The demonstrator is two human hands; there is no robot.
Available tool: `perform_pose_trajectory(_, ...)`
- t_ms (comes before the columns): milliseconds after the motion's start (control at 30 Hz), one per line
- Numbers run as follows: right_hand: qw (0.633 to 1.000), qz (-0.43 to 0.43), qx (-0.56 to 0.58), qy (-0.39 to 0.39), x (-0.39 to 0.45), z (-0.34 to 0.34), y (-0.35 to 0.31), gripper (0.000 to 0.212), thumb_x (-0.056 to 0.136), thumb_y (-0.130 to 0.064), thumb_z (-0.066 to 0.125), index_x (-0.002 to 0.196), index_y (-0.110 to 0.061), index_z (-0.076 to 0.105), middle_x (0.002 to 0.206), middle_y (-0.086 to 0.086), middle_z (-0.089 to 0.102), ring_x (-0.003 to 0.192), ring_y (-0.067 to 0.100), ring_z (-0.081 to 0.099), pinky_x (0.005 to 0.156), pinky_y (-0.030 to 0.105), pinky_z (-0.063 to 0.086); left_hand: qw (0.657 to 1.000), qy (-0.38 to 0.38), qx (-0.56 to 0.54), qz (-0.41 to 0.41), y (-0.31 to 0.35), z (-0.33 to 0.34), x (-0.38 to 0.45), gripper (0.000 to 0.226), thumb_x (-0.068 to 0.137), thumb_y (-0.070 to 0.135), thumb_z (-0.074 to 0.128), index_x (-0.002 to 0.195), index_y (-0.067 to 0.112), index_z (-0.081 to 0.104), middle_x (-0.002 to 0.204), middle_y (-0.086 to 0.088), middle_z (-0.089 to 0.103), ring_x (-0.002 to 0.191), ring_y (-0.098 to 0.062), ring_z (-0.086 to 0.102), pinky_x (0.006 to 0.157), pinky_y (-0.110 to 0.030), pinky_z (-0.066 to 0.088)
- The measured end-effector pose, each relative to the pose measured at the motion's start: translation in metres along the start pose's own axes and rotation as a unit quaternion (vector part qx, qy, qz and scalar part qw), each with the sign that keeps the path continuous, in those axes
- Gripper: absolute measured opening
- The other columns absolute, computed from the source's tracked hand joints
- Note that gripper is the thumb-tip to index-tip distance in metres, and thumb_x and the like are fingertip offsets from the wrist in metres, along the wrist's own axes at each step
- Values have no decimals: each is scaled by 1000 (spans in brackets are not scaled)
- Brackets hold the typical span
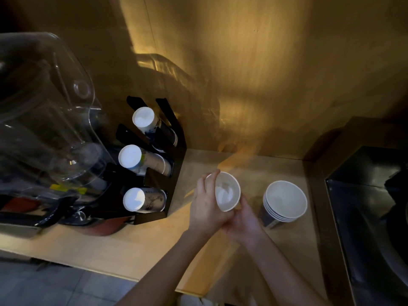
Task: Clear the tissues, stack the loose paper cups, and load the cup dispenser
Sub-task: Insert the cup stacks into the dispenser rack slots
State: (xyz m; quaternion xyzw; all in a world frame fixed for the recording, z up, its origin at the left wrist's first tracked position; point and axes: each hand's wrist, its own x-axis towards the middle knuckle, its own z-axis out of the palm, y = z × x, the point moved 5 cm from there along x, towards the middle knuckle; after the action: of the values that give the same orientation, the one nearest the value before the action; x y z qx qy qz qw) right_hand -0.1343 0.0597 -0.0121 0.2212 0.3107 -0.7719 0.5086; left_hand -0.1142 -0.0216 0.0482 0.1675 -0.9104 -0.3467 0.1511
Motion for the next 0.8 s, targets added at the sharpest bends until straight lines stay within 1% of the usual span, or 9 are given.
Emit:
perform_pose_trajectory(67,1000,1,2,-21,-6,11,3,61,85,-60,42,115,-10,59,96,15,75,83,28,72,69,36,58,999,31,-14,21,6,-13,-7,88,58,29,77,133,20,32,129,-7,41,121,-22,43,88,-22,38)
perform_pose_trajectory(167,999,8,-24,-37,-13,27,10,66,78,-65,48,118,-14,61,109,12,71,101,27,67,89,40,48,998,46,-22,33,6,-36,-15,89,58,37,76,129,29,24,130,-5,38,121,-21,44,90,-27,43)
perform_pose_trajectory(267,998,-8,-38,-54,-18,43,17,62,78,-62,52,112,-11,63,101,13,73,104,27,62,88,38,49,998,42,-25,33,1,-61,-24,93,57,46,76,130,33,20,135,0,34,124,-15,39,96,-31,45)
perform_pose_trajectory(367,994,-37,-54,-85,-22,68,22,51,83,-52,50,108,-11,67,89,12,75,89,25,68,73,37,58,995,60,-76,21,-3,-90,-33,82,61,53,69,129,33,27,132,5,39,123,-9,40,100,-26,40)
perform_pose_trajectory(433,990,-30,-57,-126,-22,90,28,50,83,-47,51,106,-7,69,96,16,73,88,28,70,69,40,59,987,84,-139,-1,-9,-112,-37,65,69,55,57,126,35,33,129,7,44,120,-6,43,100,-25,40)
perform_pose_trajectory(533,975,-68,-130,-167,-21,120,32,44,78,-40,55,110,-12,63,104,12,72,94,26,69,77,47,58,968,122,-215,-39,-24,-143,-38,51,79,52,42,123,26,44,126,4,53,115,-3,49,98,-23,41)
perform_pose_trajectory(633,942,-154,-250,-160,-24,147,33,43,74,-28,68,114,-19,56,109,5,69,98,20,67,75,43,59,960,139,-235,-59,-38,-175,-35,35,85,42,39,115,28,53,116,5,58,104,9,52,91,-12,40)
perform_pose_trajectory(733,878,-273,-374,-122,-31,171,36,65,60,-20,76,119,-24,50,109,-6,67,96,7,67,71,26,56,954,123,-266,-59,-52,-201,-32,43,87,46,34,113,23,60,117,-1,63,110,-9,57,99,-36,45)
perform_pose_trajectory(800,833,-327,-429,-119,-33,185,44,77,55,-12,81,123,-23,46,109,-11,64,94,-3,64,71,15,52,954,118,-272,-40,-56,-218,-32,48,87,51,31,113,24,61,115,0,66,111,-13,60,96,-44,48)
